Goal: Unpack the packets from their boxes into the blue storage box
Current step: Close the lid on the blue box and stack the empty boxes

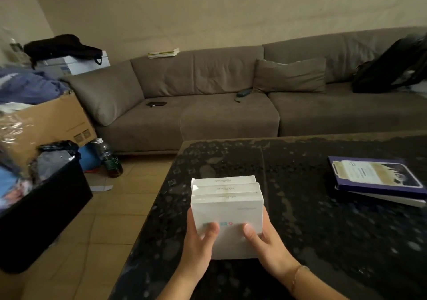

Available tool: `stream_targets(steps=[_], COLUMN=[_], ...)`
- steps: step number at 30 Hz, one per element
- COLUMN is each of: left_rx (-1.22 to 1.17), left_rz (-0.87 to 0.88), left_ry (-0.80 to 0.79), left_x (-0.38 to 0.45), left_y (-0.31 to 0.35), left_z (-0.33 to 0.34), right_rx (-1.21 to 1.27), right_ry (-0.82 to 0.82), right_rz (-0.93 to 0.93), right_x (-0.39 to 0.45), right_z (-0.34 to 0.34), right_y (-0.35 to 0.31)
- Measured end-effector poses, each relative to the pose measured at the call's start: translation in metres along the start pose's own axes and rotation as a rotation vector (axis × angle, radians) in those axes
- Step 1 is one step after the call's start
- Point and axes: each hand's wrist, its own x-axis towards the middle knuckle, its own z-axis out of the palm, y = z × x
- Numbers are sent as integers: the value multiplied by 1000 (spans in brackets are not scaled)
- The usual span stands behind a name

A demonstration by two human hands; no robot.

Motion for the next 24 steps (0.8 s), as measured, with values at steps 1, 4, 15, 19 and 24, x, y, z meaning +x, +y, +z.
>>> stream_targets(steps=[1, 4, 15, 19, 24], left_rx=[35, 127, 983, 1063, 1193], left_rz=[12, -7, -398, -463, -396], left_ry=[-3, 0, -39, -74, -12], left_x=[0, 4, 41, 46, 57], left_y=[-1, 5, 44, 37, 51], left_z=[-1, -3, -2, 3, -1], right_rx=[-31, -100, -659, -874, -766], right_ry=[-7, 30, 148, 132, 340], right_rz=[16, 73, 718, 715, 570], right_x=[-1, 3, 38, 39, 32], right_z=[-2, -6, -9, -6, -55], right_y=[0, -11, -30, -19, -24])
